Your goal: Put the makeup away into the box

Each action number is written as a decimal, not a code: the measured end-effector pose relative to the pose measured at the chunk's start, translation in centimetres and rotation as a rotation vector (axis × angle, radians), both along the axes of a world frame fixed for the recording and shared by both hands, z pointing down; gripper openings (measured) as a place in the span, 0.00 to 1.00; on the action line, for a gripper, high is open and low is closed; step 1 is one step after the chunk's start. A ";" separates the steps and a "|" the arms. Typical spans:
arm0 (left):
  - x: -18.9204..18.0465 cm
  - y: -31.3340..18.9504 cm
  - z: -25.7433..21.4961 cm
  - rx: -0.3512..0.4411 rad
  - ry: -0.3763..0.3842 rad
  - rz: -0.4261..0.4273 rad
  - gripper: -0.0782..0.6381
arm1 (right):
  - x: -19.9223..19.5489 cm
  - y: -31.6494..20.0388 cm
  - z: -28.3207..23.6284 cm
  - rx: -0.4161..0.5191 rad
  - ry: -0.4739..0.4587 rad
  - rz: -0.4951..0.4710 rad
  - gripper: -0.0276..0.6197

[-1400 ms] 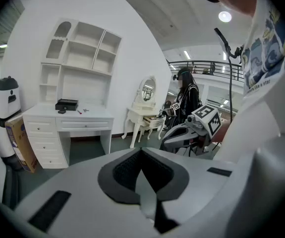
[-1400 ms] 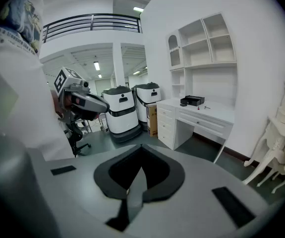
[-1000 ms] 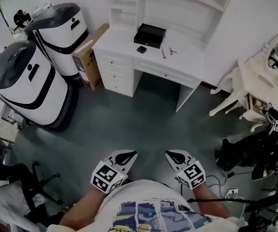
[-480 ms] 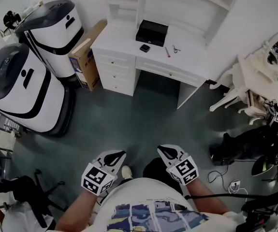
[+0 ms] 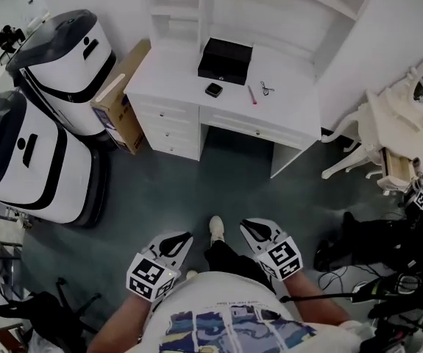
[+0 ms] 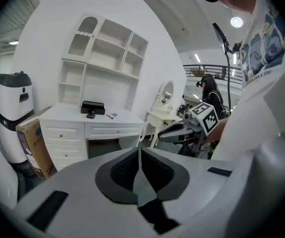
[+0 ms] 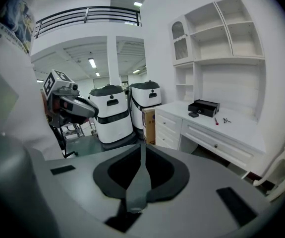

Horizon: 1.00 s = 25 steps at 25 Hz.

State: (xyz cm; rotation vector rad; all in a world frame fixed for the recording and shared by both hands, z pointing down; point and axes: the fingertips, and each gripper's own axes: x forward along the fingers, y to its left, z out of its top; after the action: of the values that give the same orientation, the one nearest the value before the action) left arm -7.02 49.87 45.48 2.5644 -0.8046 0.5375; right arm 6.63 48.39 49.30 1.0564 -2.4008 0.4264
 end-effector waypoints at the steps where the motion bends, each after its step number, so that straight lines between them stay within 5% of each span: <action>1: 0.3 -1.6 -0.3 0.001 -0.009 -0.005 0.13 | 0.2 -1.9 -0.2 0.007 -0.008 -0.006 0.09; 10: 4.5 -14.8 -3.4 0.025 -0.053 -0.049 0.13 | 3.3 -14.9 -0.1 -0.015 -0.035 -0.090 0.12; 25: 4.4 -24.4 -2.7 -0.005 -0.028 -0.087 0.13 | 4.1 -28.4 3.7 -0.026 0.012 -0.107 0.22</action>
State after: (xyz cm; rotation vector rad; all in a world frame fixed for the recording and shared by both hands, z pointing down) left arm -2.66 25.47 42.79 2.5090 -0.9188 0.5485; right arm 10.73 20.02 52.96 0.9119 -2.4213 0.4112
